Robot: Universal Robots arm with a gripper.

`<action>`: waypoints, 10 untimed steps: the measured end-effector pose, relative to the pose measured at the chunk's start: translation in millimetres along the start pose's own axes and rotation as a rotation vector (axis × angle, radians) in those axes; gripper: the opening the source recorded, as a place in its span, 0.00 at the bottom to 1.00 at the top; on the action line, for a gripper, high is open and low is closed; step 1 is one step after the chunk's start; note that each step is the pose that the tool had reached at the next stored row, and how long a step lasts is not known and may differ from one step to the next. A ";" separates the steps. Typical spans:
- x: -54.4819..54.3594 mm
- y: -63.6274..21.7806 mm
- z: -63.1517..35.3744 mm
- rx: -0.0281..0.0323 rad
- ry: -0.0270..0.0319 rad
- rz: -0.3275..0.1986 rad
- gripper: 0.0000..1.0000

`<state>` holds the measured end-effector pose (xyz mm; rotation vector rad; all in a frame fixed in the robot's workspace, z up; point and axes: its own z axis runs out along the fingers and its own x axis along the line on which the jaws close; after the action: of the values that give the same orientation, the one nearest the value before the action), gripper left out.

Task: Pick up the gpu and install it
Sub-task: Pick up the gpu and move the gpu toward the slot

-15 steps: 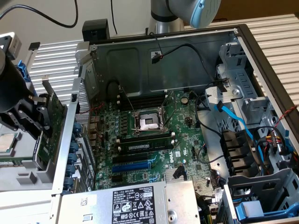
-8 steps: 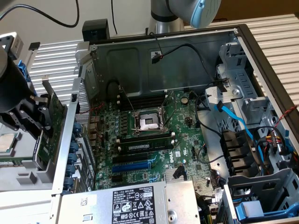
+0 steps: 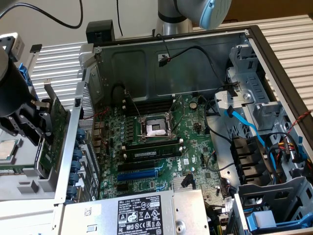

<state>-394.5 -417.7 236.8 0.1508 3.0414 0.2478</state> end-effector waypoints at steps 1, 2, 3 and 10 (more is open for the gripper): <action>-0.5 0.1 -0.6 0.0002 0.0024 0.000 0.44; -0.9 0.3 -1.1 0.0004 0.0041 0.001 0.44; -1.2 0.3 -1.2 0.0006 0.0053 0.001 0.44; -2.1 -0.1 0.4 0.0006 0.0059 0.001 0.44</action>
<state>-392.3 -418.0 236.5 0.1518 3.0473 0.2479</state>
